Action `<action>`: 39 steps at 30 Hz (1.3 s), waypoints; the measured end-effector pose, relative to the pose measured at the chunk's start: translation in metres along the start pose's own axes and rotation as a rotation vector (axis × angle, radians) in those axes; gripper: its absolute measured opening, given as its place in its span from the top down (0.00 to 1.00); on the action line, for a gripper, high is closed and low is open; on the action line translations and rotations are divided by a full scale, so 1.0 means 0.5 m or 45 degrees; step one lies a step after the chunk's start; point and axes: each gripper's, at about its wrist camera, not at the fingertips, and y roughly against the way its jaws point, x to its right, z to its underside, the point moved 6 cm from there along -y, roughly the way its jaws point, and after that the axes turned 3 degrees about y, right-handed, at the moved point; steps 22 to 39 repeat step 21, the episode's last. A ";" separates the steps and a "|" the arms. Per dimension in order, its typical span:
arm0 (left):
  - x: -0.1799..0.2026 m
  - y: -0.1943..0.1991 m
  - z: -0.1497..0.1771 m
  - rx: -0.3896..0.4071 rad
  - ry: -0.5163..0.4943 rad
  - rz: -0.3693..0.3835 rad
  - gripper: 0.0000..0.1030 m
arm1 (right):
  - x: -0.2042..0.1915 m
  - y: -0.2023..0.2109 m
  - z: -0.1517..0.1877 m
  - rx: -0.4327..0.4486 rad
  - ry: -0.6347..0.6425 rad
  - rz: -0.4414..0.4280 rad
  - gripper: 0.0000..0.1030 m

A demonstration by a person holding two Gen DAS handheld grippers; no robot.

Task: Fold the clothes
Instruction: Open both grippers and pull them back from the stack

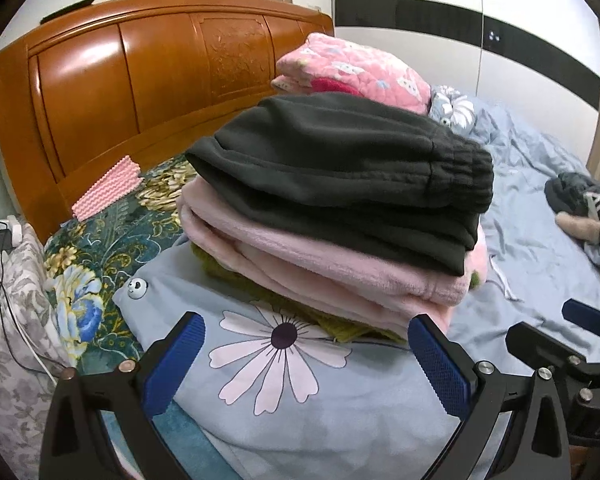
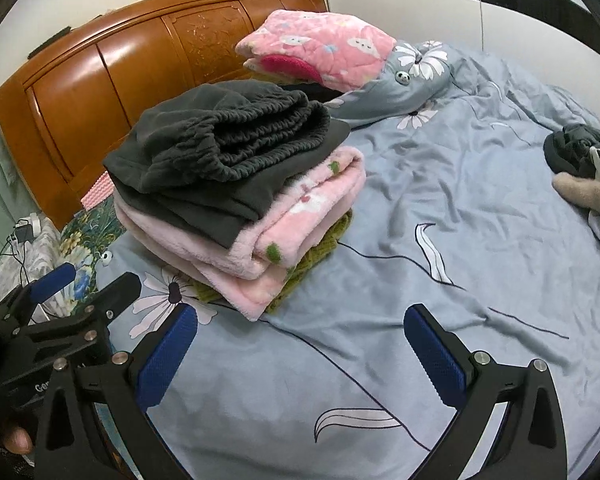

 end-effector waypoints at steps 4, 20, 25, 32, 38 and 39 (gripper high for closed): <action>-0.005 -0.001 -0.005 0.004 0.008 0.006 0.00 | -0.008 0.002 -0.007 0.006 0.019 -0.003 0.00; -0.036 -0.032 -0.043 -0.002 0.014 0.000 0.00 | -0.055 -0.024 -0.054 0.005 0.052 -0.041 0.00; -0.040 -0.034 -0.046 0.001 0.020 -0.003 0.00 | -0.059 -0.025 -0.056 0.005 0.055 -0.044 0.00; -0.040 -0.034 -0.046 0.001 0.020 -0.003 0.00 | -0.059 -0.025 -0.056 0.005 0.055 -0.044 0.00; -0.040 -0.034 -0.046 0.001 0.020 -0.003 0.00 | -0.059 -0.025 -0.056 0.005 0.055 -0.044 0.00; -0.040 -0.034 -0.046 0.001 0.020 -0.003 0.00 | -0.059 -0.025 -0.056 0.005 0.055 -0.044 0.00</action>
